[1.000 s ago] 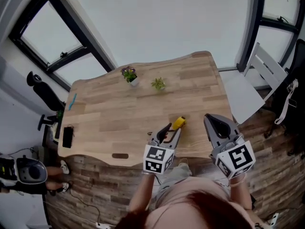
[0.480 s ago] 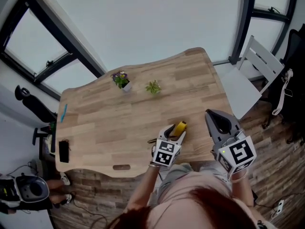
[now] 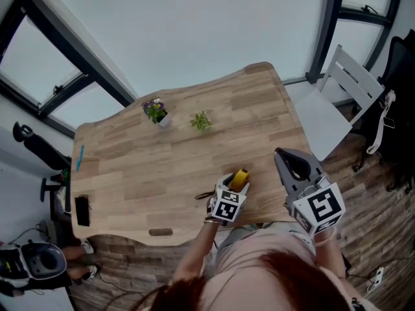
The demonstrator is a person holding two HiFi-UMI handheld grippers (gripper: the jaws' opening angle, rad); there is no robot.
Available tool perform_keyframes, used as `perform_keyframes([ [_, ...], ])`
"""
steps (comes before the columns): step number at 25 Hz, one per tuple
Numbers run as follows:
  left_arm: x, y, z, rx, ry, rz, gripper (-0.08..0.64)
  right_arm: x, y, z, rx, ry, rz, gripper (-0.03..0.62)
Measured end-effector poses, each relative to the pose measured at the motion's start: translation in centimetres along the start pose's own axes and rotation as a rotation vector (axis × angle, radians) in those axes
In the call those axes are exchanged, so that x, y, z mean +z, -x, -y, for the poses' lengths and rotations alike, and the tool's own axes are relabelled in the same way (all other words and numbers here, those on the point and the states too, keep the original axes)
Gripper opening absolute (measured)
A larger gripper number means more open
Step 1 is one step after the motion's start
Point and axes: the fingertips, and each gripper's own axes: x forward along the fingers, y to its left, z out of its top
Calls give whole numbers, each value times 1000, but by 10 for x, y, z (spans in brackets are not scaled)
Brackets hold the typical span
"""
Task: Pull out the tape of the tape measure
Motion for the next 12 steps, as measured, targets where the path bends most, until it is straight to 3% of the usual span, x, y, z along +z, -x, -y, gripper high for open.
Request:
perform_keyframes([
  [8,-17,-17,-5,86,2,-33,179,2,-11,21,41,-3,-14,-5],
  [12,-15,-20,-7,89,27,-18,175,-5,-14,29,51,-9,-35,-5],
])
